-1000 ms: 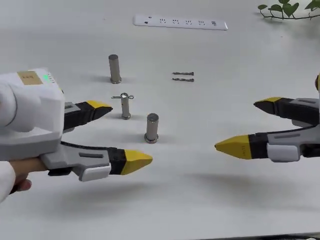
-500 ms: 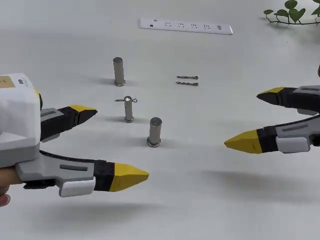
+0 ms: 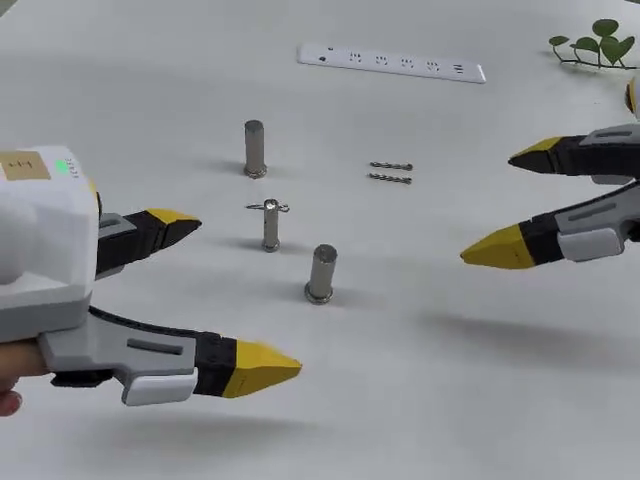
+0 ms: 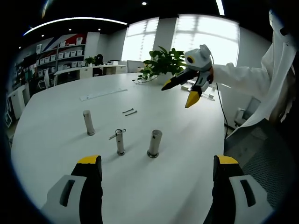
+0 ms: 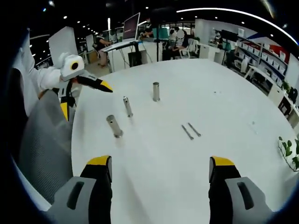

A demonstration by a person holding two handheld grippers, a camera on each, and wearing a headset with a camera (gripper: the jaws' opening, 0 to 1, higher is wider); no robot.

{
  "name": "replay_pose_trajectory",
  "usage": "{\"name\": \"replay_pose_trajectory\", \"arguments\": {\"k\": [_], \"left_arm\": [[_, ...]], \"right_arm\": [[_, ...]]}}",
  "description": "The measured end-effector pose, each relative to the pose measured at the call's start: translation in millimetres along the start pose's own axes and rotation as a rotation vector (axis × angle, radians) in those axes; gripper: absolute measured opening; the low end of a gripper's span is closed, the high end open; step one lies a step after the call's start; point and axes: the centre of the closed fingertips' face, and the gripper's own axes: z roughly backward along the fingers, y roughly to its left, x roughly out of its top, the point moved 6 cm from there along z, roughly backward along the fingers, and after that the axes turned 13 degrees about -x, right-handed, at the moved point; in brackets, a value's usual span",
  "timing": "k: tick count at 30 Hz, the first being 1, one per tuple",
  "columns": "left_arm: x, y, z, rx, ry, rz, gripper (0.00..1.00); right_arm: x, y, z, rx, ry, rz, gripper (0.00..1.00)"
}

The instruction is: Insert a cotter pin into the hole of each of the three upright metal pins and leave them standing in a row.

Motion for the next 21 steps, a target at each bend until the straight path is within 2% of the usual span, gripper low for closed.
{"name": "replay_pose_trajectory", "arguments": {"k": [5,14,17,21], "left_arm": [[1.7,-1.9,2.7,-0.008,-0.003,0.003,0.99],[8.1,-1.9,9.8,0.007,-0.008,-0.02,0.99],[10.4,-3.3,11.1,0.004,-0.01,-0.026,0.99],[12.6,-4.4,12.5,0.005,-0.017,-0.029,0.99]], "right_arm": [[8.7,-7.4,-14.0,0.046,0.026,0.055,0.79],[33.2,-18.7,-31.1,0.074,0.053,0.197,0.74],[37.4,-13.7,-37.6,0.098,0.07,0.242,0.71],[42.1,-15.2,-51.4,0.126,0.091,0.298,0.66]]}}
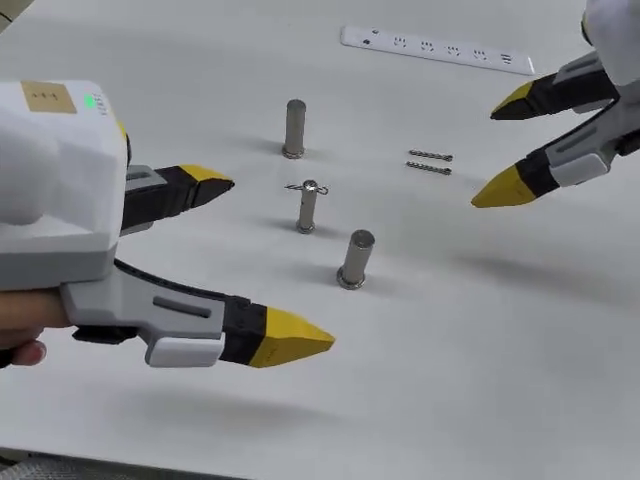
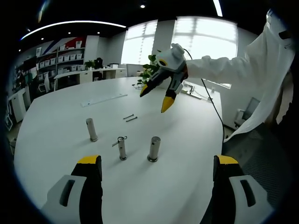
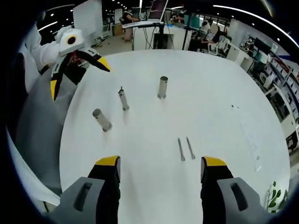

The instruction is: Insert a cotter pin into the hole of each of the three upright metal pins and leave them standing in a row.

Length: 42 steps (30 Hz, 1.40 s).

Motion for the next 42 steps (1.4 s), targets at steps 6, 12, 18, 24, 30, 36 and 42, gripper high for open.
{"name": "replay_pose_trajectory", "arguments": {"k": [6,12,18,24,30,36,42], "left_arm": [[3.2,-0.5,1.4,0.005,-0.011,-0.001,0.99],[5.7,-4.6,1.2,0.016,-0.011,0.001,0.99],[5.1,-0.5,7.0,0.036,-0.028,0.014,0.98],[3.0,1.5,7.9,0.045,-0.039,0.028,0.97],[-0.5,3.4,10.0,0.051,-0.044,0.039,0.97],[-0.9,4.7,12.6,0.056,-0.052,0.045,0.96],[-1.2,5.2,12.8,0.058,-0.052,0.047,0.95]], "right_arm": [[8.0,-4.8,-16.8,0.037,0.007,0.026,0.6],[10.6,-10.3,-34.8,0.068,0.035,0.052,0.56],[3.5,-12.2,-44.5,0.091,0.082,0.049,0.48],[-9.6,-21.1,-62.8,0.108,0.134,0.035,0.42],[-13.5,-21.6,-71.9,0.105,0.164,0.028,0.31],[-13.4,-21.4,-76.0,0.11,0.186,0.05,0.24],[-15.6,-19.8,-77.8,0.101,0.225,0.108,0.16]]}}
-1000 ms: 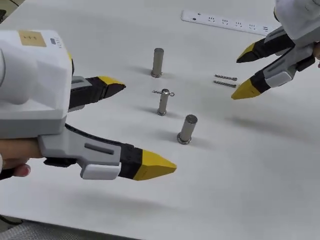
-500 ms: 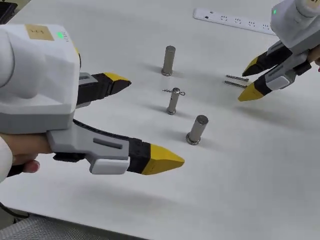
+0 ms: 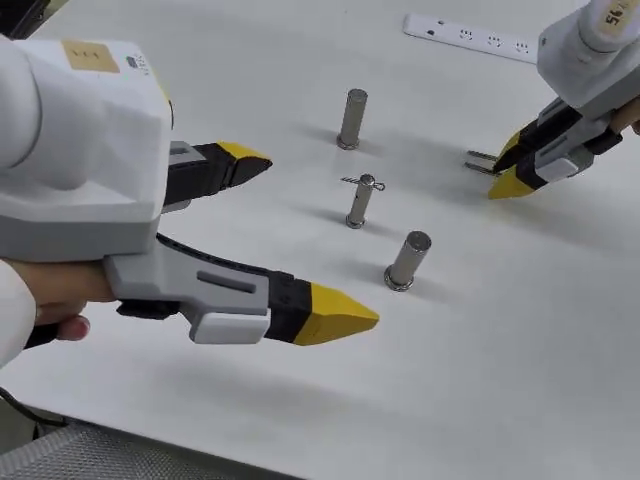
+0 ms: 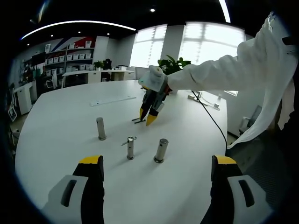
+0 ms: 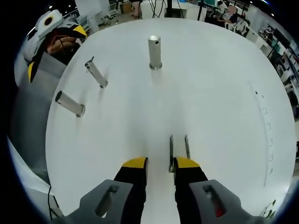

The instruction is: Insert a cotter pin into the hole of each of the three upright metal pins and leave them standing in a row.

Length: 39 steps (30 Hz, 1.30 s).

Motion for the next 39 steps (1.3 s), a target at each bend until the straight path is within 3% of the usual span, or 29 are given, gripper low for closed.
{"name": "replay_pose_trajectory", "arguments": {"k": [17,27,28,29,31,39], "left_arm": [[-5.7,-3.7,-9.5,-0.023,0.004,0.014,0.93],[-4.3,-4.7,-12.5,-0.031,0.0,0.013,0.93],[-4.4,-4.6,-12.4,-0.031,0.0,0.014,0.93],[-4.4,-4.5,-12.4,-0.032,-0.001,0.013,0.93],[-4.5,-4.4,-13.1,-0.036,0.0,0.013,0.92],[-0.7,-3.8,-14.8,-0.035,-0.011,0.015,0.91]], "right_arm": [[9.8,3.3,-1.5,-0.015,0.087,0.089,0.02],[13.2,-0.3,-6.2,-0.045,0.148,0.189,0.0],[13.8,-1.2,-7.3,-0.044,0.154,0.214,0.0],[15.1,-1.9,-8.0,-0.041,0.155,0.283,0.0],[17.1,0.9,-5.5,-0.044,0.17,0.269,0.0],[20.7,-2.6,-10.1,0.017,0.239,0.287,0.0]]}}
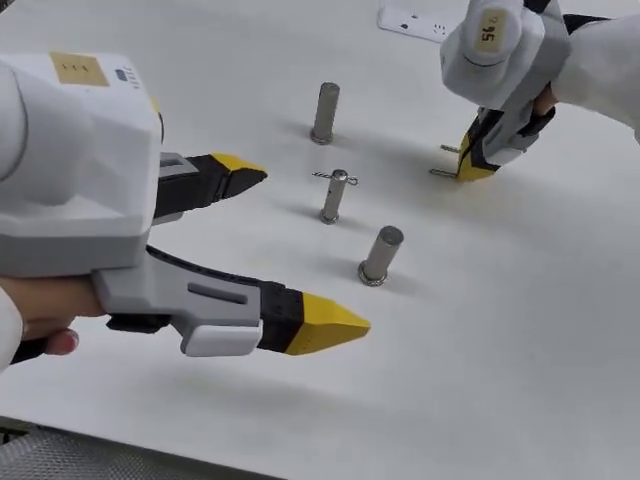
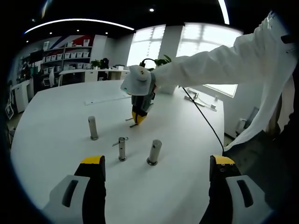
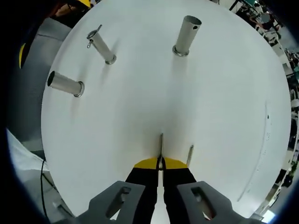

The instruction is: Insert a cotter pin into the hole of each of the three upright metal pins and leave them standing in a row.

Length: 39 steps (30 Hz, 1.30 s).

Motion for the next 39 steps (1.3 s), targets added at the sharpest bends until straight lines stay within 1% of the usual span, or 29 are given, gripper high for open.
{"name": "replay_pose_trajectory", "arguments": {"k": [3,6,9,13,16,18,19,21,26,27,31,34,35,37,39], "left_arm": [[1.0,0.4,0.4,0.005,-0.004,0.0,0.91],[0.4,1.1,1.0,0.009,-0.005,0.002,0.91],[-0.1,1.3,1.7,0.013,-0.002,0.001,0.91],[0.7,1.4,2.3,0.012,-0.002,-0.002,0.9],[2.0,2.1,3.5,0.014,0.002,-0.007,0.87],[4.3,2.5,4.7,0.015,-0.003,-0.009,0.87],[5.4,2.6,5.2,0.016,-0.005,-0.009,0.86],[7.5,3.3,5.9,0.021,-0.009,-0.012,0.86],[14.9,2.0,5.8,0.025,-0.025,-0.014,0.83],[16.1,2.0,5.4,0.027,-0.029,-0.012,0.83],[21.6,1.7,3.2,0.028,-0.044,-0.005,0.8],[26.2,1.6,0.2,0.031,-0.06,0.009,0.79],[27.0,1.3,-0.4,0.03,-0.065,0.009,0.79],[29.6,0.2,-2.2,0.028,-0.081,0.015,0.79],[31.1,-0.1,-3.3,0.02,-0.096,0.021,0.77]], "right_arm": [[3.4,-1.1,-1.9,0.019,0.024,0.037,0.0],[3.1,-2.9,-3.3,0.025,0.029,0.043,0.0],[1.4,-3.4,-3.5,0.027,0.023,0.029,0.0],[-0.5,-6.0,-4.4,0.032,0.012,-0.024,0.0],[-1.7,-6.1,-4.5,0.027,0.0,-0.044,0.0],[-3.8,0.6,-1.2,0.025,0.006,-0.042,0.0],[-5.2,1.3,0.1,0.019,0.007,-0.039,0.0],[-6.7,1.0,5.0,0.003,0.0,-0.039,0.0],[-4.1,2.8,27.2,-0.04,-0.055,-0.058,0.0],[-3.6,5.8,33.5,-0.047,-0.065,-0.063,0.0],[-3.3,11.6,49.1,-0.077,-0.097,-0.075,0.0],[-1.2,18.0,61.2,-0.11,-0.127,-0.08,0.0],[-2.1,17.0,63.9,-0.127,-0.141,-0.082,0.0],[-2.2,18.7,70.5,-0.145,-0.162,-0.088,0.0],[-2.2,22.5,76.2,-0.17,-0.164,-0.092,0.0]]}}
